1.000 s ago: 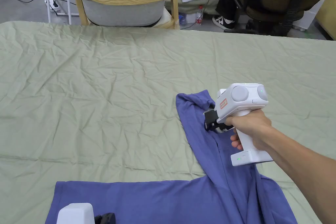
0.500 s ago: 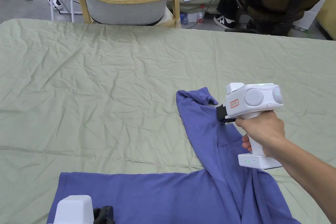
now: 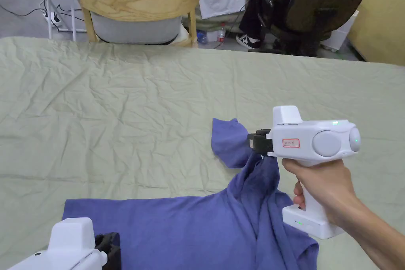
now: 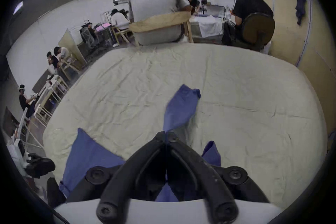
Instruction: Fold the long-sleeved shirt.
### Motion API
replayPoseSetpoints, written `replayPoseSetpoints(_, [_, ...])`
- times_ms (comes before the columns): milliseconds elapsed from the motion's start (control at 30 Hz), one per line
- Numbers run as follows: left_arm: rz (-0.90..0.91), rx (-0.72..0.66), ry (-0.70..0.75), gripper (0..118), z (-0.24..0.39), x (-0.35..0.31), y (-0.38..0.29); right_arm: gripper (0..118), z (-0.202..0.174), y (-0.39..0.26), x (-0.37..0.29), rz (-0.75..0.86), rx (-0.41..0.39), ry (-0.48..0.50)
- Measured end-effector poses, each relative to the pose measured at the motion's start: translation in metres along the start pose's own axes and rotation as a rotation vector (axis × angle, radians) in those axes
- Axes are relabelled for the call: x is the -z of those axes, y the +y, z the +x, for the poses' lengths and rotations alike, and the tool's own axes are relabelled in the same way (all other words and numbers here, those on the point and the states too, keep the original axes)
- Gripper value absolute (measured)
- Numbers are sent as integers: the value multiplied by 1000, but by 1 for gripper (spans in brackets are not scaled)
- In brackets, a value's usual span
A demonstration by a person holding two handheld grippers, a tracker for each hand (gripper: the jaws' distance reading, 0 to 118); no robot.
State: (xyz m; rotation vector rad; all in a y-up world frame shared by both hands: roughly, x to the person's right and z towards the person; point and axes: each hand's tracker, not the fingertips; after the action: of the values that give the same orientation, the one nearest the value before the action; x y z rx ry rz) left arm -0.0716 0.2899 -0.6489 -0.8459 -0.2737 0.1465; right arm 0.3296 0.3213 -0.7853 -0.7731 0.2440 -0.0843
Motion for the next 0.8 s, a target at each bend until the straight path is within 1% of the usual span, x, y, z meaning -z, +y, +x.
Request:
replayPoseSetpoints(67, [4,7,-3,0,2,-9,-4,2,-10,-14,-21,13,-5,13])
replayPoseSetpoints(200, [10,19,-6,0,4,-24,-10,2,-40,-52,-70,80,-73,20])
replayPoseSetpoints(300, [14,23,-9,0,3,-31,-14,2,-56,-94,-99,94,-83,13])
replayPoseSetpoints(333, [17,27,-9,0,3,-33,-16,2,-60,-110,-108,114,-69,19])
replayPoseSetpoints(400, [15,27,-6,0,3,-36,-19,2,-68,-138,-117,94,-43,12])
replayPoseSetpoints(433, [13,27,-6,0,3,-37,-21,2,-70,-155,-118,62,-15,31])
replayPoseSetpoints(467, [9,27,-6,0,2,-37,-22,2,-73,-170,-120,57,10,28])
replayPoseSetpoints(500, [5,28,-6,0,2,-38,-24,2,-74,-185,-117,-4,23,48])
replayPoseSetpoints(567, [1,27,-4,0,3,-39,-27,2,-80,-214,-115,-6,21,8])
replayPoseSetpoints(600, [-5,27,-6,0,2,-39,-28,2,-81,-227,-112,-66,34,25])
replayPoseSetpoints(633, [-8,27,-4,0,2,-39,-29,2,-81,-241,-113,-58,81,26])
replayPoseSetpoints(700, [-13,30,2,0,3,-40,-31,2,-81,-263,-113,-94,126,20])
replayPoseSetpoints(800, [-19,30,8,0,3,-42,-32,2,-83,-289,-107,-174,109,5])
